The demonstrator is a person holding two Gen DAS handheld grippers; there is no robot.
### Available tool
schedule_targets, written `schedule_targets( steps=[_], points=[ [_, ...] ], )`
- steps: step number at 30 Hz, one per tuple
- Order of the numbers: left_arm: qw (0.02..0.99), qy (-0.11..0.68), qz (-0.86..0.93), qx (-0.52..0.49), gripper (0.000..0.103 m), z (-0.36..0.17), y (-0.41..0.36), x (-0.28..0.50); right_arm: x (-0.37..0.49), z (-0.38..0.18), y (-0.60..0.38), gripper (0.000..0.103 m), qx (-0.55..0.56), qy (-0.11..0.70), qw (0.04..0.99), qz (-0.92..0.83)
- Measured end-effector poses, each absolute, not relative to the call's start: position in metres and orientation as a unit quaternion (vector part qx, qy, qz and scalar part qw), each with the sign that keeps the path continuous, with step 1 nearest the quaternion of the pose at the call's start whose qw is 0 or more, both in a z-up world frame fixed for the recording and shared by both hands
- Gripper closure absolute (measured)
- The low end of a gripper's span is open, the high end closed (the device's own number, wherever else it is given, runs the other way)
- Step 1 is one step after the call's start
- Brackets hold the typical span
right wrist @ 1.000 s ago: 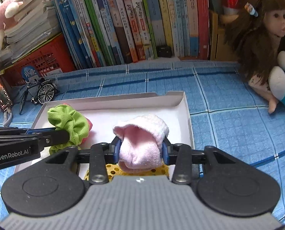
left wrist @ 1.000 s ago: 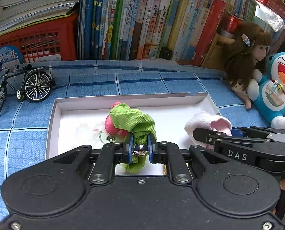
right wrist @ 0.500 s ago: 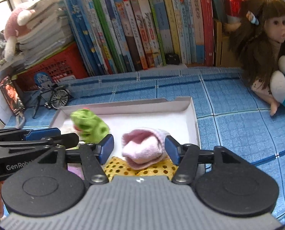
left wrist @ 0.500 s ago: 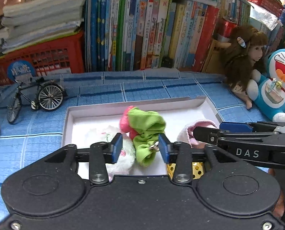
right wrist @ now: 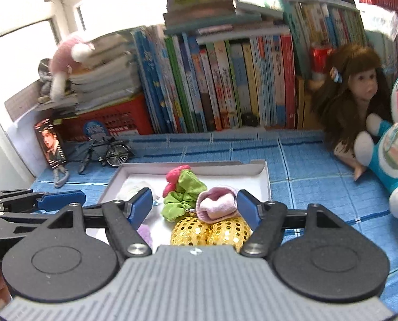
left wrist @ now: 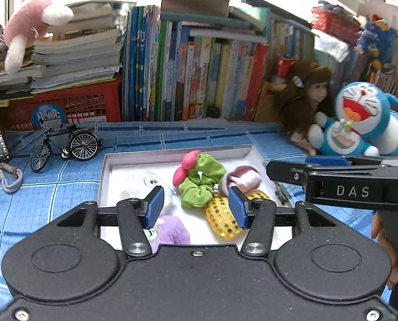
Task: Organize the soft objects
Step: 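Release the scrunchie and sock in the tray and withdraw both grippers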
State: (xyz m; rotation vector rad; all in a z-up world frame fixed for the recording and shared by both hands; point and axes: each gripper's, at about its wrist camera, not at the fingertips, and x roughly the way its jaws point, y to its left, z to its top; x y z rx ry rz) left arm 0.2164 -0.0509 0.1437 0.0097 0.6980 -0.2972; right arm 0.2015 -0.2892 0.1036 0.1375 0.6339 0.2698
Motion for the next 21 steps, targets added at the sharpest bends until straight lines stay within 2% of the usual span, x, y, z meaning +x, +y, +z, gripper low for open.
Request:
schedule_targets(
  steps=[15, 21],
  points=[
    [0.941, 0.274, -0.197, 0.008, 0.031, 0.143, -0.046, 0.097, 0.086, 0.12, -0.284, 0.011, -0.013, 0.187, 0.966, 0.177],
    [0.946, 0.253, -0.201, 0.013, 0.03, 0.134, -0.045, 0.069, 0.06, 0.112, -0.285, 0.008, -0.022, 0.165, 0.969, 0.183]
  ],
)
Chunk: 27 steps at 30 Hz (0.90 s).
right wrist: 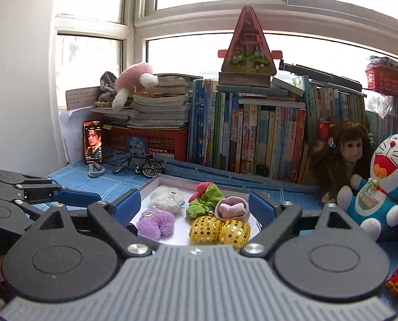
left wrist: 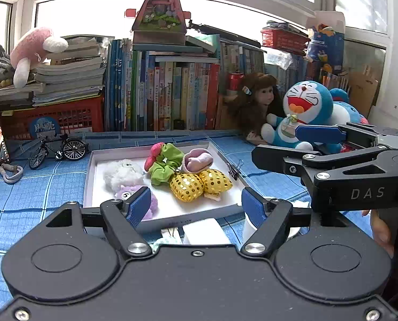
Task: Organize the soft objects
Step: 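Release the scrunchie and sock in the tray and withdraw both grippers, then grasp the mint cloth with the left gripper while the right gripper grasps the blue floral pouch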
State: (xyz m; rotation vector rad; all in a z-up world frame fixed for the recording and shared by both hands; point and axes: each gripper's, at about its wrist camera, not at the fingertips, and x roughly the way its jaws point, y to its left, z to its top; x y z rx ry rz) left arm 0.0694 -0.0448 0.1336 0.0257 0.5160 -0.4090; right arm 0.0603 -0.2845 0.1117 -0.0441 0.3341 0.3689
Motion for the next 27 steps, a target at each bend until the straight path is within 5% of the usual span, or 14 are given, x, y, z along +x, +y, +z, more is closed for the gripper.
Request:
schedule_targets(
  steps=[5, 20, 27],
  points=[
    [0.95, 0.239, -0.199, 0.008, 0.03, 0.121, -0.041, 0.05, 0.045, 0.098, -0.288, 0.007, -0.016, 0.158, 0.971, 0.18],
    [0.953, 0.244, -0.176, 0.021, 0.066, 0.064, -0.036, 0.012, 0.001, 0.052, -0.297, 0.003, -0.025, 0.143, 0.976, 0.163],
    [0.964, 0.237, -0.12, 0.015, 0.068, 0.038, -0.034, 0.014, -0.01, 0.019, -0.314, 0.003, 0.011, 0.133, 0.984, 0.118]
  ],
)
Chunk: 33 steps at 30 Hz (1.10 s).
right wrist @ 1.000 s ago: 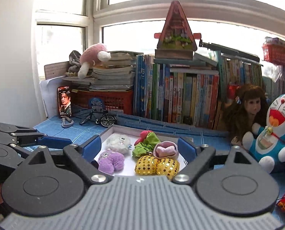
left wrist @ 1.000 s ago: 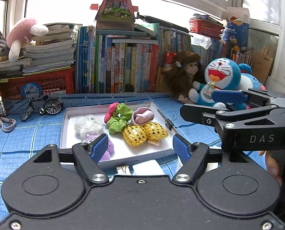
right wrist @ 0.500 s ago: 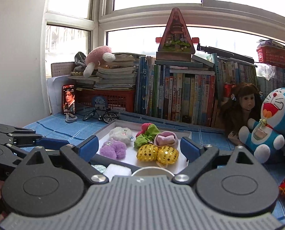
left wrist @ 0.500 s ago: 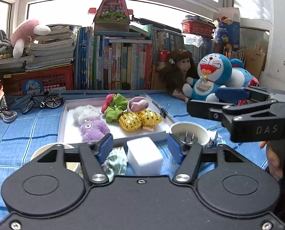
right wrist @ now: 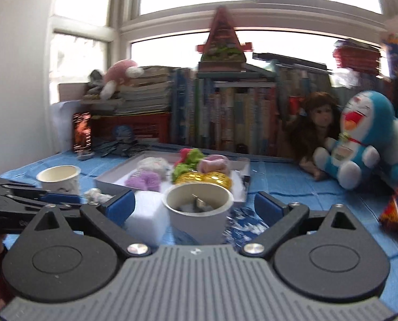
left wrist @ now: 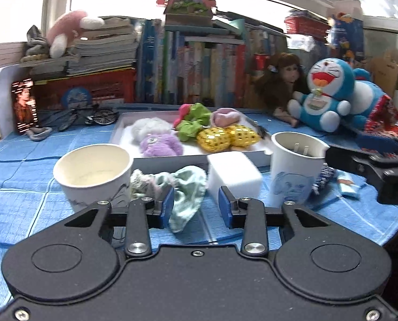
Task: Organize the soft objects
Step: 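Grasp the mint cloth with the left gripper while the right gripper grasps the blue floral pouch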
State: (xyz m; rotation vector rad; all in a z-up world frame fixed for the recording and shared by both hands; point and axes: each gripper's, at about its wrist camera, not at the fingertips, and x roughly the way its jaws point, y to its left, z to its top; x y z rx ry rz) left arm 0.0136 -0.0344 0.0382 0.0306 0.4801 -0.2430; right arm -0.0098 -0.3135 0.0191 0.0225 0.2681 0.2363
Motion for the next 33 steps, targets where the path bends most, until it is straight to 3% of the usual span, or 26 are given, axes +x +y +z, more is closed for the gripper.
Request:
schedule_targets(
  steps=[3, 7, 15, 33],
  points=[
    [0.965, 0.24, -0.103, 0.014, 0.068, 0.03, -0.035, 0.02, -0.011, 0.007, -0.322, 0.006, 0.021, 0.138, 0.985, 0.098],
    [0.961, 0.258, -0.096, 0.009, 0.068, 0.017, -0.039, 0.031, -0.007, -0.009, -0.323, 0.021, 0.016, 0.167, 0.983, 0.069],
    [0.962, 0.261, -0.075, 0.017, 0.068, 0.005, -0.047, 0.043, 0.011, -0.028, -0.316, 0.037, -0.02, 0.206, 0.978, 0.019],
    [0.961, 0.271, -0.06, -0.001, 0.068, -0.005, -0.05, 0.061, 0.036, -0.031, -0.315, 0.04, -0.031, 0.226, 0.974, 0.005]
  ],
)
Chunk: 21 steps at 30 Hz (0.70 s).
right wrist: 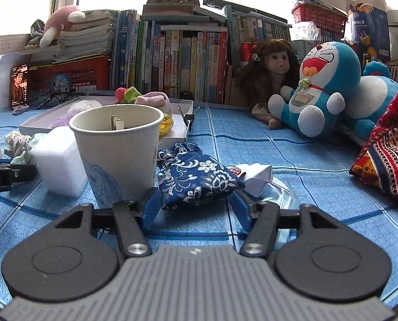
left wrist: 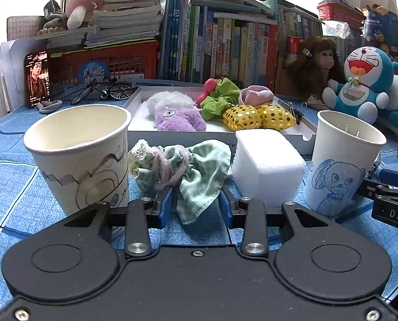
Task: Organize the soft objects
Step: 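Grasp the mint cloth with the left gripper while the right gripper grasps the blue floral pouch, then carry the mint cloth and blue floral pouch into the white tray with both grippers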
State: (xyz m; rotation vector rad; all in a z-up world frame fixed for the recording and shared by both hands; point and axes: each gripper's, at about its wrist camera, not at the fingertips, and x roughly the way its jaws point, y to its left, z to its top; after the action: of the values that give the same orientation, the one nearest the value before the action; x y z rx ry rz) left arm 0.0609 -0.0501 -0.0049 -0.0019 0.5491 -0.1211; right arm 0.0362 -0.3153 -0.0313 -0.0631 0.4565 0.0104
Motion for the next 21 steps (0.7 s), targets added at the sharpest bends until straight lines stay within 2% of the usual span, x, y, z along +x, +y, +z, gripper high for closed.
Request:
schedule_targets(
  steps=[4, 5, 16, 21],
  points=[
    [0.961, 0.271, -0.059, -0.005, 0.071, -0.004, -0.05, 0.062, 0.039, -0.031, -0.313, 0.045, -0.034, 0.226, 0.974, 0.008],
    [0.961, 0.271, -0.058, -0.004, 0.077, -0.004, -0.05, 0.062, 0.039, -0.031, -0.313, 0.046, -0.034, 0.227, 0.973, 0.01],
    [0.965, 0.255, -0.064, 0.009, 0.09, 0.002, -0.053, 0.057, 0.039, -0.03, -0.306, 0.079, -0.04, 0.224, 0.973, 0.024],
    [0.968, 0.241, -0.072, 0.007, 0.094, 0.012, -0.053, 0.05, 0.035, -0.022, -0.309, 0.087, -0.039, 0.208, 0.977, 0.017]
  ],
)
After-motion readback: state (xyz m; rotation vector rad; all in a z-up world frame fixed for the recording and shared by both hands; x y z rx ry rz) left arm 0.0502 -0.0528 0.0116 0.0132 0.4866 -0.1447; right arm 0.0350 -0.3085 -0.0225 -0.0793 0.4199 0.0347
